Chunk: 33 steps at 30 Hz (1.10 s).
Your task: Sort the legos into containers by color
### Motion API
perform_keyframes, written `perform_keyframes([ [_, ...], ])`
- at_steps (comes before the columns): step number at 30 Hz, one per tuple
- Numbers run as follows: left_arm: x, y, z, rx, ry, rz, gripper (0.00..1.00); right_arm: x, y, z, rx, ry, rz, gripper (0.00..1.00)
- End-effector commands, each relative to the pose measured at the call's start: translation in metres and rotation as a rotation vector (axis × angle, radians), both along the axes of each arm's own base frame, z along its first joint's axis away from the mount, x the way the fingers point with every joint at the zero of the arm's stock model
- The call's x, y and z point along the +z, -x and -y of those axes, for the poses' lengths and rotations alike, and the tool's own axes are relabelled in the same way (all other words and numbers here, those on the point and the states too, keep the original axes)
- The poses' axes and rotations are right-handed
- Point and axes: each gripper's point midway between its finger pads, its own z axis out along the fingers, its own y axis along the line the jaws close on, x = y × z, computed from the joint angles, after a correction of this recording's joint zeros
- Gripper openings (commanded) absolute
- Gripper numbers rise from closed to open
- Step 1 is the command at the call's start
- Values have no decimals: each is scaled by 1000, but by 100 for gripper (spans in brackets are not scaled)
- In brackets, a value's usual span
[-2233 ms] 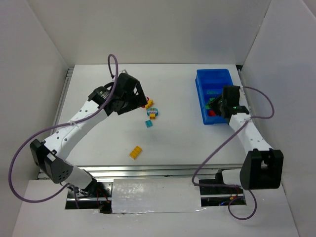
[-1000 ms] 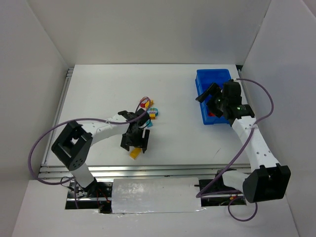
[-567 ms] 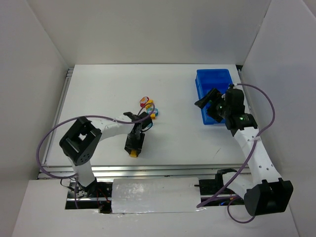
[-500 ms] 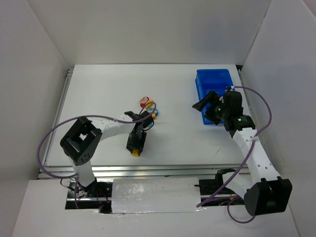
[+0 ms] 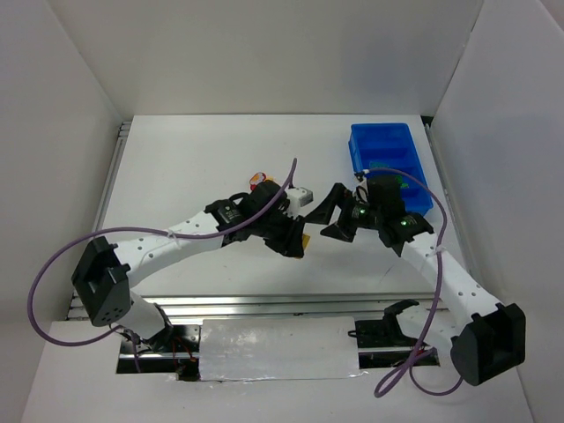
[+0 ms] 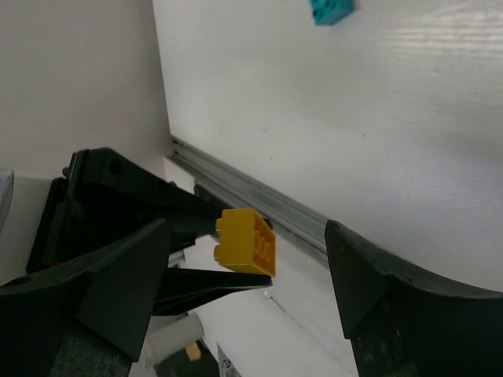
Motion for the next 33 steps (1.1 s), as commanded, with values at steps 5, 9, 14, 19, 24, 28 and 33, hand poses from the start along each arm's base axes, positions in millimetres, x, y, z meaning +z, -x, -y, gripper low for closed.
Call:
perform_keyframes([
  [5,47,-5,31,-130,147,101,0,17,31,-32,128,-24,-4,79],
  [9,56,-9,32,-120,157,122,0,9,40,-38,147,-4,-30,56],
  [14,60,-7,33,-128,172,129,7,4,42,-39,146,8,-41,12],
  [19,55,-20,20,-14,123,152,100,11,35,-38,112,7,-15,0],
  [24,58,-38,2,130,50,189,100,-4,-6,4,-97,174,9,0],
  [28,44,-57,-40,354,-138,206,99,-12,-55,79,-355,253,21,0],
  [33,29,-49,-91,469,-301,218,99,-31,-93,180,-678,499,-49,0],
])
